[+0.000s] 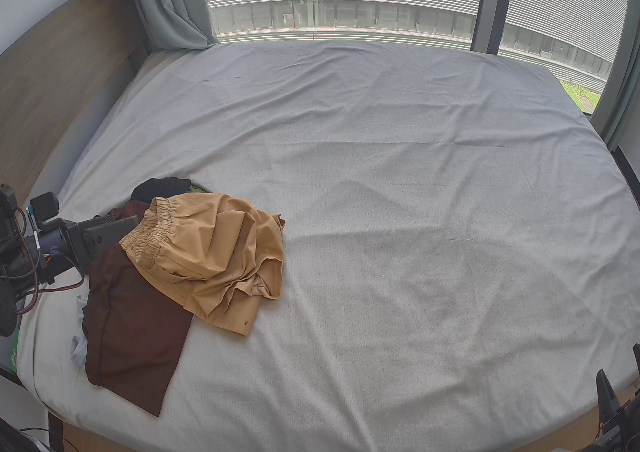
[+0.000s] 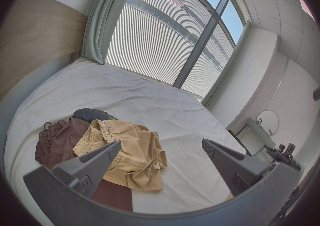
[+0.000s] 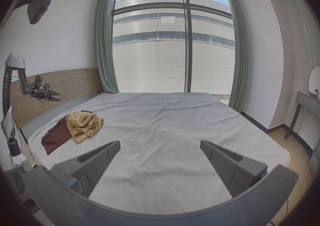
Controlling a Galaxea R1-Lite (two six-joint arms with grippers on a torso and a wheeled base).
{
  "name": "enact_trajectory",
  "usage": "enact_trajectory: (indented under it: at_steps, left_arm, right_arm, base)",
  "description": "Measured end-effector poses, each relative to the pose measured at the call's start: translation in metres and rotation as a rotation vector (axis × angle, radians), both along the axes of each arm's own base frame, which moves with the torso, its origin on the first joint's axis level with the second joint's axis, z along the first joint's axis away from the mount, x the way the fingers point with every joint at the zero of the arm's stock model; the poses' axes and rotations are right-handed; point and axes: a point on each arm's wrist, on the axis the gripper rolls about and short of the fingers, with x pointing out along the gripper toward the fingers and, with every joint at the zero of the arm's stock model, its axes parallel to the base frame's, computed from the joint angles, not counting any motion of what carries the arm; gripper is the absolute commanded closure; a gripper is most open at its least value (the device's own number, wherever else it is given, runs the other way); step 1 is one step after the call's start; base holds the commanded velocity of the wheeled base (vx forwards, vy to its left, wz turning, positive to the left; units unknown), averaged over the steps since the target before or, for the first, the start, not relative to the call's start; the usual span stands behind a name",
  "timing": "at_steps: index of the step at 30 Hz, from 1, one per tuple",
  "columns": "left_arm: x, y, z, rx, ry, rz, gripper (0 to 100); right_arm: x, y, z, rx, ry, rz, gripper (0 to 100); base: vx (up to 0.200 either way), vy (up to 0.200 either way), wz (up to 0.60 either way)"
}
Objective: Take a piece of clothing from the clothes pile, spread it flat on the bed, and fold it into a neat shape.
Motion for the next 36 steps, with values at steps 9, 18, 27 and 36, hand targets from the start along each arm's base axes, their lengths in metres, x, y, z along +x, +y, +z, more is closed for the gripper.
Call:
enact_trajectory:
  at_steps: [9,18,27,36]
  left_arm:
    - [0.024,0.015,-0.018,0.013,0.023,-0.004,0]
    - [0.040,0.022,-0.038,0.047,0.045,-0.011,0]
    - [0.052,0.028,-0.053,0.064,0.061,-0.011,0]
    - [0.064,0.028,-0.070,0.101,0.071,-0.036,0]
  right_arm:
    - [0.000,0.000,0.000,0.000,0.000,0.000,0]
    - [0.000,0.000,0.000,0.000,0.000,0.000,0]
    - [0.000,0.000,0.000,-0.001,0.000,0.000,0]
    - [0.000,0.000,0.000,-0.001,0.000,0.000,0]
  base:
    - [0.000,0.000,0.00]
    - [0.000,0.000,0.00]
    - [0.000,0.000,0.00]
    - [0.000,0.000,0.00]
